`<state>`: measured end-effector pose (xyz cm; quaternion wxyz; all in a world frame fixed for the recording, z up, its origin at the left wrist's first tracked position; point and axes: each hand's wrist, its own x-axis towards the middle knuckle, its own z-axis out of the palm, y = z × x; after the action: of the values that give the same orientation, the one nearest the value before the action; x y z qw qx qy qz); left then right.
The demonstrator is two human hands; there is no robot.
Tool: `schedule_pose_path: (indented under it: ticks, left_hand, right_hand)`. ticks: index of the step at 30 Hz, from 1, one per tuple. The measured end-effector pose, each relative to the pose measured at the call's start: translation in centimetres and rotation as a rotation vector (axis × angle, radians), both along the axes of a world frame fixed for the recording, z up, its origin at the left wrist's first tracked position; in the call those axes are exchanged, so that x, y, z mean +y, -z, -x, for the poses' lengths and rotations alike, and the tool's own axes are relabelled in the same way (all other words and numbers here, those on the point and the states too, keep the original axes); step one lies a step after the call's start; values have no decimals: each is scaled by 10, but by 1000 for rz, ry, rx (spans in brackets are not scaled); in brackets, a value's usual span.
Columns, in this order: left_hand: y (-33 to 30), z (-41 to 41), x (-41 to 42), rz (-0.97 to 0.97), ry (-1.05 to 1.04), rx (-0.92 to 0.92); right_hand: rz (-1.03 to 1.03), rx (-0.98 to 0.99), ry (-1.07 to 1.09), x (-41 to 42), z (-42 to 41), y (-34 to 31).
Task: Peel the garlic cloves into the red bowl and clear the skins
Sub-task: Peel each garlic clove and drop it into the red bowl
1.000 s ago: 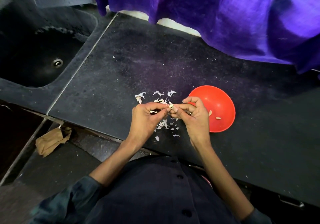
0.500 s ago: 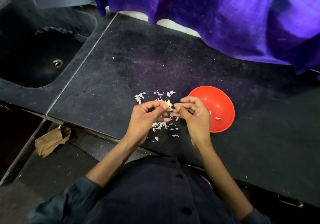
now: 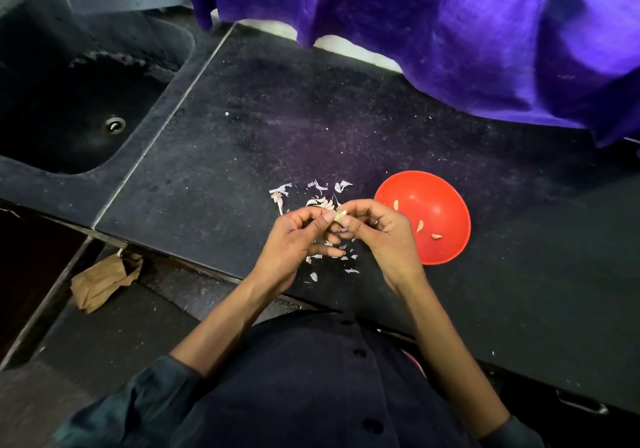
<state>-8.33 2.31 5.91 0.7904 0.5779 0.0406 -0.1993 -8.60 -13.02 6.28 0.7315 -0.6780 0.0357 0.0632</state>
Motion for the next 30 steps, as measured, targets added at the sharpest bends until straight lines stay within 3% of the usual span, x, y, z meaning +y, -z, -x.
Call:
schedule_pose_path:
  ticks: [11,23,27,30]
  left_hand:
    - [-4,-2,-3,96,-37,44]
    - [-7,-2,-5,32,-73,17]
    - [-4,-3,-2,-46,-145,-101]
    - [-2,-2,-2,-273,-134,-299]
  right_hand:
    - [-104,-21,115,10,5,2]
    - [-44,-67,215,6,5,2]
    - [-248,81,215,6,6,4]
    - [-387,181,195,5,6,4]
